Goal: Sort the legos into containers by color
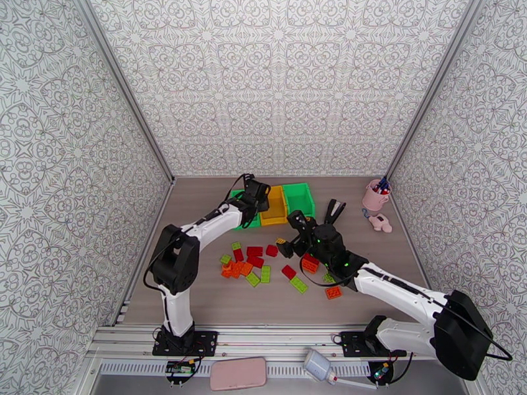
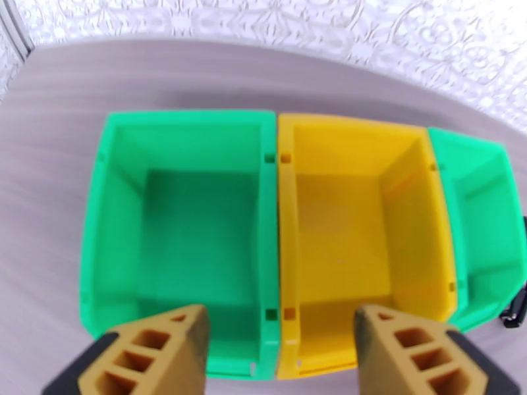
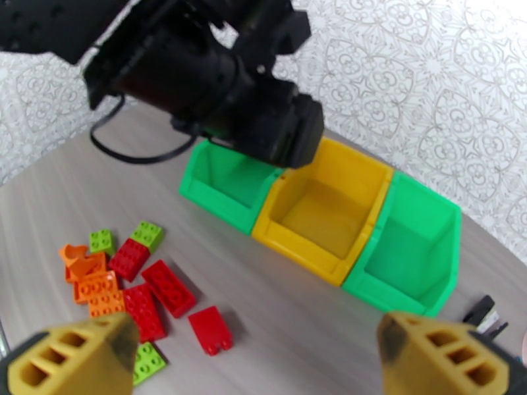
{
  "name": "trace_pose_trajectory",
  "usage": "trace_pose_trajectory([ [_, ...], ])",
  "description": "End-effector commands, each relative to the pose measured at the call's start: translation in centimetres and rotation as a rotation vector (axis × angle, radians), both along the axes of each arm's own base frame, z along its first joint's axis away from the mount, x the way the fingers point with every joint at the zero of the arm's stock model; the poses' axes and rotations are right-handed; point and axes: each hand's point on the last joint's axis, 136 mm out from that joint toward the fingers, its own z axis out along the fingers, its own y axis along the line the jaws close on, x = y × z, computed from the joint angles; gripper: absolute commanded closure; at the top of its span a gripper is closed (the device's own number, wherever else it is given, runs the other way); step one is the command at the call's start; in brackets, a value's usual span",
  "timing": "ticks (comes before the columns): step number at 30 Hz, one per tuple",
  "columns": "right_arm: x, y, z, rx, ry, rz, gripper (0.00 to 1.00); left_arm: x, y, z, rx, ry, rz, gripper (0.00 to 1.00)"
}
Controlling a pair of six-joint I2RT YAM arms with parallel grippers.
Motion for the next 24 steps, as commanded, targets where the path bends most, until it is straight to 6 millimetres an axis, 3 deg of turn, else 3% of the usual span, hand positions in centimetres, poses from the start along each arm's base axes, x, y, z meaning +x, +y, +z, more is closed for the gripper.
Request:
trace_pose_trajectory([
  [1, 0.0, -0.6, 0.2, 0.035, 0.024, -0.050, 0.00, -1.3, 0.6, 1.7, -0.008, -0.039, 0.006, 0.29],
  [7, 0.4, -3.5, -1.5, 0.050, 0.151, -0.239, 0.00, -4.9, 2.1, 3.3, 0.002, -0.080, -0.053, 0.07],
  [13, 0.1, -8.1, -4.3, 0.028, 0.354, -0.465, 0.00, -9.8, 1.4, 4.0, 0.029, -0.174, -0.320, 0.00],
  [21, -1.2, -13.6, -7.8, -0.029, 0.616, -0.748, 0.00, -18.2, -2.9, 4.5, 0.081, -0.347, -0.847, 0.00],
  [24, -1.3, -13.8, -8.9, 0.029, 0.695, -0.834, 0.00, -21.1, -4.6, 4.4, 0.065, -0.426, -1.016, 0.00],
])
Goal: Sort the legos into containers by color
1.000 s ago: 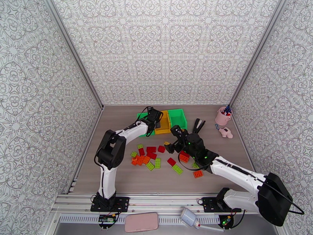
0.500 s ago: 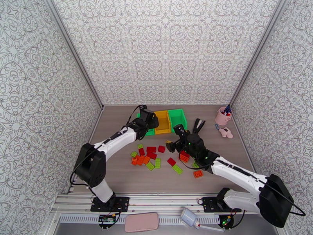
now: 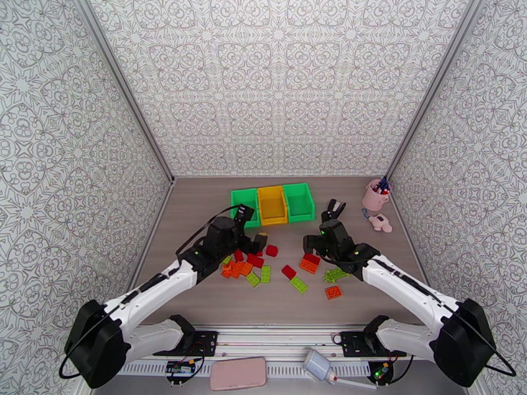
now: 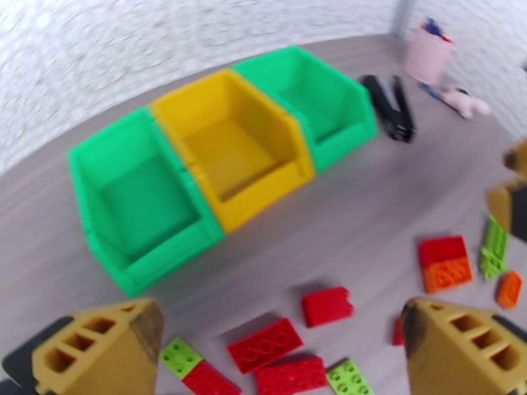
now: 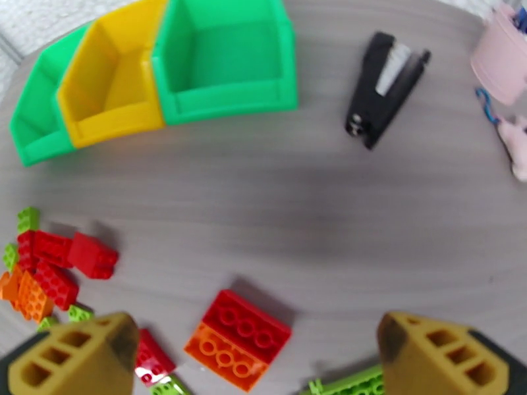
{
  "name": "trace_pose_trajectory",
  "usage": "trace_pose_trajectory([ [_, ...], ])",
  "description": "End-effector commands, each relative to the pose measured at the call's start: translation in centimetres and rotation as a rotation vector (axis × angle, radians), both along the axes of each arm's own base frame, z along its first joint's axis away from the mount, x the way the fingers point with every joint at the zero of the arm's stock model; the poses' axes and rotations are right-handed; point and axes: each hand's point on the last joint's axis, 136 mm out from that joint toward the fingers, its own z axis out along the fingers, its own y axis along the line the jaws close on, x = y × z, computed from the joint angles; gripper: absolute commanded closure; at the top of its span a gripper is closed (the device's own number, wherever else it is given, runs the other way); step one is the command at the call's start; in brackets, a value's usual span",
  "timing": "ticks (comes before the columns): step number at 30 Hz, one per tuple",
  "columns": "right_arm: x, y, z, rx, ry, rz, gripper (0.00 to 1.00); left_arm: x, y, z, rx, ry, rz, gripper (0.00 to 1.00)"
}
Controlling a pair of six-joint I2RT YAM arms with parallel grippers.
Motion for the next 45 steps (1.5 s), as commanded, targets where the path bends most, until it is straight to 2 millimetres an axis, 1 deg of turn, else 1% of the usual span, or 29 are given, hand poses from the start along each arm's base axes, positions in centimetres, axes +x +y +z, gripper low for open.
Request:
trace_pose_trajectory([
  [1, -1.1, -1.4, -1.9, 0.039, 0.130, -0.190, 0.00, -3.7, -3.3, 1.0, -0.011, -0.141, -0.305, 0.00],
  [2, -1.1, -1.3, -2.3, 0.059, 0.147, -0.221, 0.00, -4.2, -3.6, 0.9, -0.007, -0.154, -0.337, 0.00],
  [6, -1.6, -1.1, -4.7, 0.100, 0.251, -0.334, 0.00, -6.3, -4.7, 0.1, 0.008, -0.155, -0.459, 0.00],
  [9, -1.9, -0.3, -6.3, 0.126, 0.316, -0.365, 0.00, -7.1, -5.2, -0.3, -0.002, -0.151, -0.501, 0.00],
  [12, -1.7, 0.5, -7.1, 0.137, 0.352, -0.371, 0.00, -7.4, -5.4, -0.7, -0.007, -0.149, -0.520, 0.00],
  [15, -1.5, 0.9, -7.6, 0.116, 0.372, -0.371, 0.00, -7.5, -5.4, -1.1, -0.002, -0.140, -0.525, 0.00],
  [21, -0.7, 1.8, -8.0, 0.072, 0.405, -0.356, 0.02, -7.6, -5.6, -1.8, 0.001, -0.123, -0.533, 0.00],
  [28, -0.7, 2.6, -9.6, 0.058, 0.461, -0.356, 0.04, -7.7, -5.6, -1.9, 0.004, -0.118, -0.535, 0.00],
  [32, -0.8, 2.7, -10.3, 0.050, 0.482, -0.356, 0.08, -7.8, -5.6, -2.0, 0.001, -0.112, -0.531, 0.00],
  [36, -0.9, 2.8, -10.7, 0.045, 0.490, -0.355, 0.16, -7.8, -5.5, -2.2, 0.000, -0.107, -0.527, 0.00],
  [38, -0.8, 2.8, -10.8, 0.041, 0.490, -0.346, 0.17, -7.7, -5.5, -2.2, -0.002, -0.108, -0.524, 0.00],
  [45, -0.8, 2.9, -10.7, 0.043, 0.487, -0.337, 0.32, -7.8, -4.9, -2.3, 0.012, -0.107, -0.496, 0.00],
])
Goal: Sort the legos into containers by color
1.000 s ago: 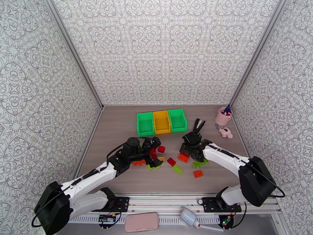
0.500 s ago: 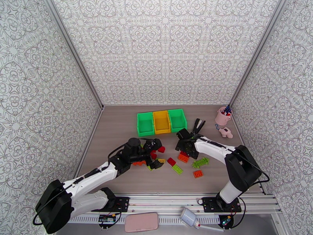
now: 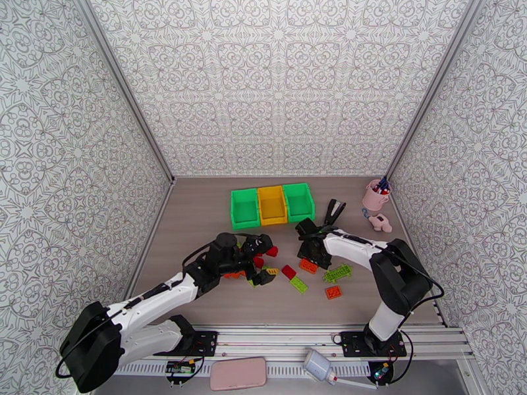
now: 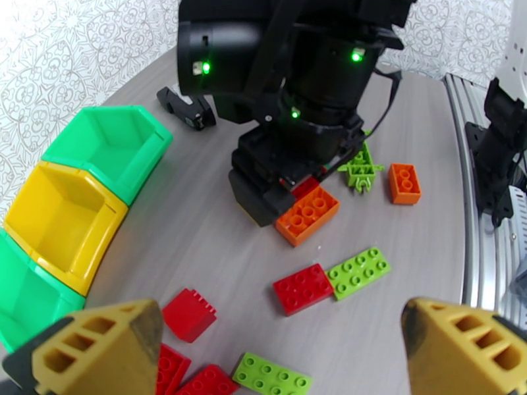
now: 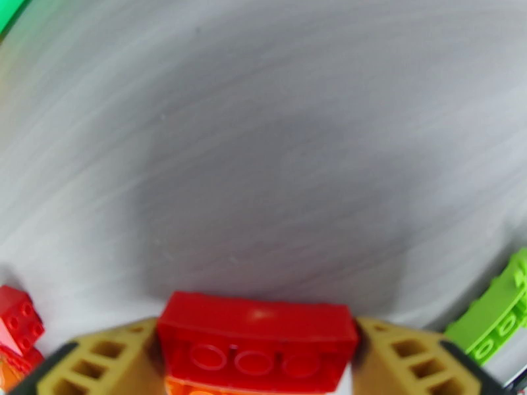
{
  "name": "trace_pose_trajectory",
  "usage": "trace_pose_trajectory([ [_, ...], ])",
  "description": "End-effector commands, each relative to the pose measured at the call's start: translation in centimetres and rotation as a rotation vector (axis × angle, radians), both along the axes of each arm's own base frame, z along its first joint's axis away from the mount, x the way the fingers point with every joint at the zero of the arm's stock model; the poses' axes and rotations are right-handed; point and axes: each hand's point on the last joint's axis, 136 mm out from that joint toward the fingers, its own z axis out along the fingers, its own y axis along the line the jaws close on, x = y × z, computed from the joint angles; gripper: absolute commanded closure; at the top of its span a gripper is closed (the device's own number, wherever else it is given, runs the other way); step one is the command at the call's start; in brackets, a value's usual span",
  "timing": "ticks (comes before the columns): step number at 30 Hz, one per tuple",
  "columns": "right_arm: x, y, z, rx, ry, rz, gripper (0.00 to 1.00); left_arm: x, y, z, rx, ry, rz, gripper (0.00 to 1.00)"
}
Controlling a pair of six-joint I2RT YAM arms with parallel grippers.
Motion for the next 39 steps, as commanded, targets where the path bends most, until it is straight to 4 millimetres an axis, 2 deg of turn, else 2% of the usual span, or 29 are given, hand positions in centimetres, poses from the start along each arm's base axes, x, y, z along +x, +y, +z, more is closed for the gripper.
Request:
trace_pose_trajectory([
  [1, 0.3, 0.5, 0.5, 0.005, -0.007, 0.008, 0.33, -0.3, 0.4, 0.0, -0.002, -0.009, 0.016, 0.00],
  [5, 0.8, 0.2, 2.0, -0.014, -0.040, 0.025, 0.35, -0.3, 0.7, 0.5, -0.016, -0.013, 0.036, 0.00],
  [13, 4.4, 1.4, 7.7, 0.040, -0.221, 0.135, 0.39, 0.7, 0.5, 1.4, -0.081, 0.001, 0.104, 0.00],
  [19, 8.7, 1.5, 11.3, 0.064, -0.368, 0.154, 0.41, 1.7, 0.1, 2.1, -0.139, -0.007, 0.164, 0.00],
  [23, 12.5, 1.5, 13.3, 0.075, -0.459, 0.165, 0.41, 1.7, 0.0, 2.0, -0.146, -0.004, 0.180, 0.00],
  [27, 16.1, 2.4, 14.2, 0.088, -0.524, 0.232, 0.41, 1.4, 0.3, 1.9, -0.136, -0.002, 0.190, 0.00],
  [31, 19.0, 3.6, 14.1, 0.143, -0.557, 0.275, 0.41, 1.7, 1.0, 1.7, -0.125, -0.013, 0.239, 0.00],
  [39, 23.4, 4.8, 11.3, 0.152, -0.541, 0.301, 0.41, 1.8, 1.6, 1.5, -0.113, -0.020, 0.268, 0.00],
])
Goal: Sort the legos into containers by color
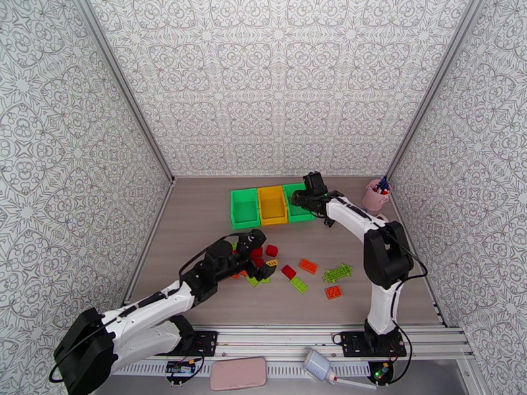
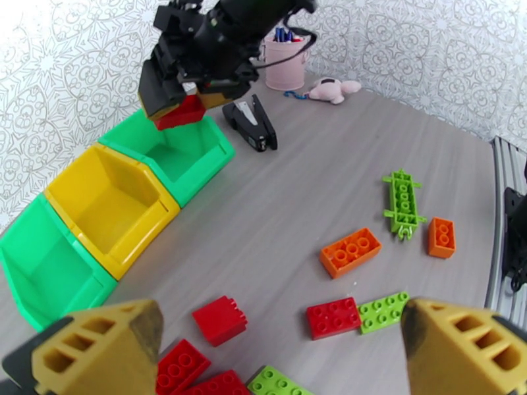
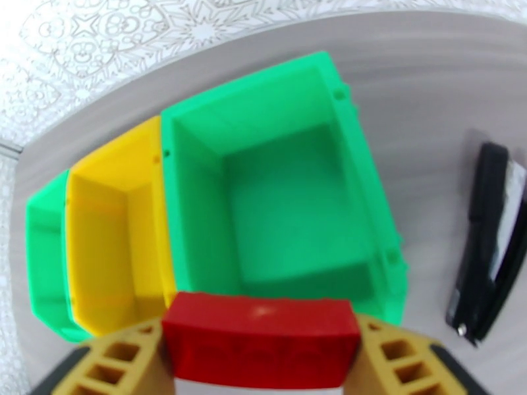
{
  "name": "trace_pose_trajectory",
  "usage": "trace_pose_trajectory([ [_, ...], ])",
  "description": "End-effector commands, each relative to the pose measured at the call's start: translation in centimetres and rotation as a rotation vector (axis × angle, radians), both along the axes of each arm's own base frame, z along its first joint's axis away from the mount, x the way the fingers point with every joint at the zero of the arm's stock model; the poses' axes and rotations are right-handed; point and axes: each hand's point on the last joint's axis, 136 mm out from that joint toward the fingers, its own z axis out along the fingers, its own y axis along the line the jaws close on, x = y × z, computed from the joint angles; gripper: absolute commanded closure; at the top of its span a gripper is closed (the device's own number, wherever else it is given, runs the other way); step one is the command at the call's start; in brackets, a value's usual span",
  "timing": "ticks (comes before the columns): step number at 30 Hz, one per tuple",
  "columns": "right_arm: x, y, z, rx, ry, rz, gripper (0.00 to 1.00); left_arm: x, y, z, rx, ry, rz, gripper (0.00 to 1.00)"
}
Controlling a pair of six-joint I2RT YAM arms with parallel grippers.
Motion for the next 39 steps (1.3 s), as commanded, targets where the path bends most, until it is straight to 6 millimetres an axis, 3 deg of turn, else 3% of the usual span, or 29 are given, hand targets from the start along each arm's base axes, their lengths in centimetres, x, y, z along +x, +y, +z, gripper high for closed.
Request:
trace_pose_trajectory([
  [1, 2.0, 0.9, 0.1, -0.001, -0.031, 0.033, 0.40, -0.1, 0.4, -0.4, 0.010, 0.006, 0.024, 0.00],
  [4, 2.8, 0.8, -0.6, -0.014, -0.020, 0.028, 0.33, -0.1, 0.4, -0.4, 0.012, 0.004, 0.024, 0.00],
  [7, 2.8, 0.7, 0.4, -0.015, -0.043, 0.034, 0.23, -0.2, 0.2, 0.0, 0.010, -0.008, 0.011, 0.00],
  [12, 0.6, -1.3, 2.6, -0.040, -0.081, -0.011, 0.03, -1.6, -1.4, 0.7, -0.002, 0.008, -0.128, 0.00],
  [16, -3.0, -3.4, 3.2, -0.034, -0.073, -0.072, 0.00, -2.0, -2.3, 1.0, -0.022, 0.009, -0.183, 0.00],
  [20, -7.7, -5.8, 2.5, -0.014, -0.026, -0.148, 0.00, -2.8, -3.4, 1.1, -0.016, 0.010, -0.277, 0.00],
  [26, -14.9, -8.9, 0.1, 0.046, 0.091, -0.282, 0.03, -3.4, -4.5, 0.8, 0.010, 0.055, -0.361, 0.01],
  [33, -22.9, -12.2, -2.8, 0.041, 0.261, -0.443, 0.04, -3.6, -4.5, 0.9, 0.015, 0.031, -0.381, 0.00],
  [39, -28.4, -14.4, -5.1, 0.012, 0.393, -0.536, 0.08, -4.0, -4.3, 0.8, 0.039, 0.019, -0.398, 0.00],
])
